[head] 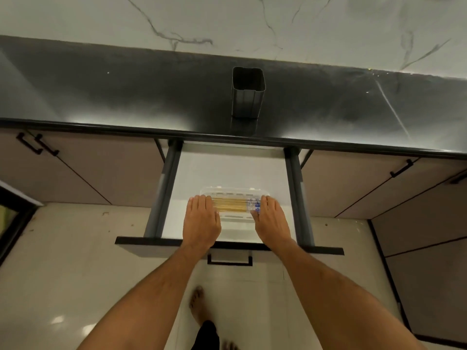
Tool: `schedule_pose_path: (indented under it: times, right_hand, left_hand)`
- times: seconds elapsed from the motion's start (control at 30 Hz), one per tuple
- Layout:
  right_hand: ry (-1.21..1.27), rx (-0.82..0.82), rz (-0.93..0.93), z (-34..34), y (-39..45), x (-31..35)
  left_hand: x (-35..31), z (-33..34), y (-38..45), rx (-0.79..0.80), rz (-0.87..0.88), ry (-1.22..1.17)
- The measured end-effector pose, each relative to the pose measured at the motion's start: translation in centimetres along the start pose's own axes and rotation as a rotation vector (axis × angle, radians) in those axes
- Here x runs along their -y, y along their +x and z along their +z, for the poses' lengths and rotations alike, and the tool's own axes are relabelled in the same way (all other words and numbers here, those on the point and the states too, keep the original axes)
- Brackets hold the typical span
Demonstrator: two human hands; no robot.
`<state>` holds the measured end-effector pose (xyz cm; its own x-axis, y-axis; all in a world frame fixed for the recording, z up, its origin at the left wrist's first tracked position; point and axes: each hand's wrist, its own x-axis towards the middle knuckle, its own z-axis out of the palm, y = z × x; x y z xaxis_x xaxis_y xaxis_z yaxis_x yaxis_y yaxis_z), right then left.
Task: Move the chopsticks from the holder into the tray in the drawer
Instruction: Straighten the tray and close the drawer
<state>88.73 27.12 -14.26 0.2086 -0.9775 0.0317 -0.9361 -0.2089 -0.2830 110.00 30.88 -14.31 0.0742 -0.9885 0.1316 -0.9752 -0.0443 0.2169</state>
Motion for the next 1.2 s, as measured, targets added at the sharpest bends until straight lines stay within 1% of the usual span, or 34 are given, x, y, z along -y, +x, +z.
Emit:
schedule_pose_path:
  times: [0.1,0.17,0.47,0.6,0.73,0.87,1.0,1.1,1.2]
  right_hand:
    - [0.022,-0.059,-0.016,-0.8,-3.1,0.4]
    - [0.003,-0.061,-0.034,-1.1,-5.2,0.7]
    - [-0.105,0.024,-0.036,-1.5,-12.5,3.2]
    - [-0.143,0.024,-0.049,-0.8,-16.3,4.3]
    - [-0.161,0.098,-0.061,0.6,-19.2,5.0]
    - [-0.168,0.180,-0.075,2.0,-19.6,5.5]
    - [-0.160,0.158,-0.129,3.1,-17.9,5.7]
    - [-0.183,0.206,-0.166,4.2,-16.3,5.7]
    - [-0.149,0.247,-0.176,5.4,-14.7,5.6]
  left_hand:
    - [-1.2,-0.8,-3.2,-0.009,0.011,-0.003]
    - [-1.7,-1.3,-5.3,-0.014,0.015,-0.010]
    - [-1.9,-3.1,-12.1,0.017,0.035,0.042]
    - [-1.4,-3.1,-15.5,0.026,0.045,0.024]
    - [-0.6,-2.6,-18.5,0.098,0.068,0.027]
    - [-0.3,-1.6,-19.2,0.154,0.099,0.040]
    - [-0.5,0.0,-17.9,0.167,0.154,0.015]
    - [-0.7,1.3,-16.7,0.189,0.183,-0.014]
    - [-0.7,2.8,-15.5,0.254,0.214,-0.033]
